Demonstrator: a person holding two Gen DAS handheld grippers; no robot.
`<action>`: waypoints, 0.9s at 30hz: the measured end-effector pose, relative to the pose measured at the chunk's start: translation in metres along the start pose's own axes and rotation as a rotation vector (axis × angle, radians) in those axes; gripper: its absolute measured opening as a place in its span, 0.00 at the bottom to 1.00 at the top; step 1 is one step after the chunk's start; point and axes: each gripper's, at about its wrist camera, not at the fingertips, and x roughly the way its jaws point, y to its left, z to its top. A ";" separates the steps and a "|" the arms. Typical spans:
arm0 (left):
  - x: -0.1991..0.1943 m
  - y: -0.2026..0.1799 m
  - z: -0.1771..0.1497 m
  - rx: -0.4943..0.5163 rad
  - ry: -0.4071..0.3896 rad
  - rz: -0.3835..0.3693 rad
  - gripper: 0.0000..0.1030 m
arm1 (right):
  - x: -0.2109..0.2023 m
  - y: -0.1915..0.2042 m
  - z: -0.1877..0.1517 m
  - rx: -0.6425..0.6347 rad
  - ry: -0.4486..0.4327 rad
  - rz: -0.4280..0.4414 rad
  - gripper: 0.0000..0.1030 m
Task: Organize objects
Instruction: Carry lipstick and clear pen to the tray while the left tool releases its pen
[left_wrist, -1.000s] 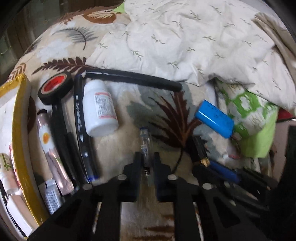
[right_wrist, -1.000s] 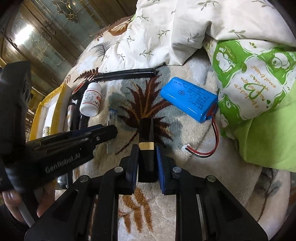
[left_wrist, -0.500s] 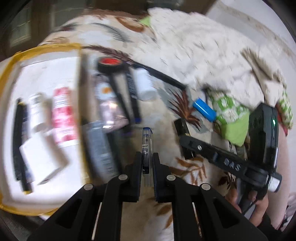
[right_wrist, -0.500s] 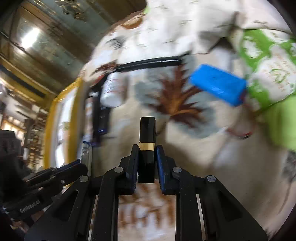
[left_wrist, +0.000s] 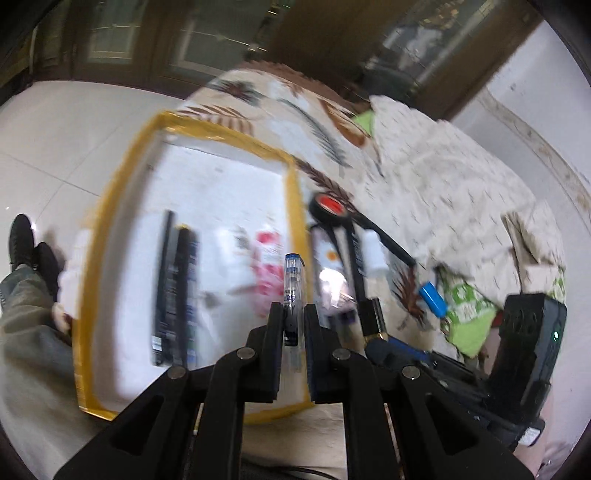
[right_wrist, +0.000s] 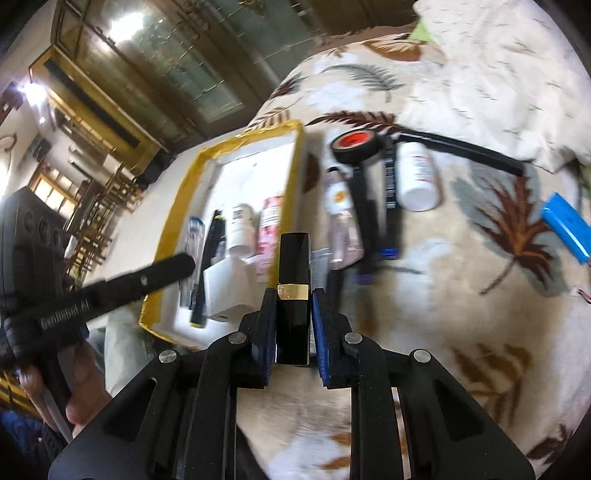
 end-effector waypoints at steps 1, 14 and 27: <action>-0.001 0.006 0.002 -0.008 -0.002 0.010 0.09 | 0.004 0.006 0.001 -0.009 0.005 0.003 0.17; 0.014 0.061 0.008 -0.037 0.049 0.160 0.09 | 0.043 0.042 0.027 -0.085 0.040 0.015 0.17; 0.030 0.080 0.011 -0.031 0.159 0.223 0.09 | 0.083 0.042 0.075 -0.071 0.046 0.012 0.17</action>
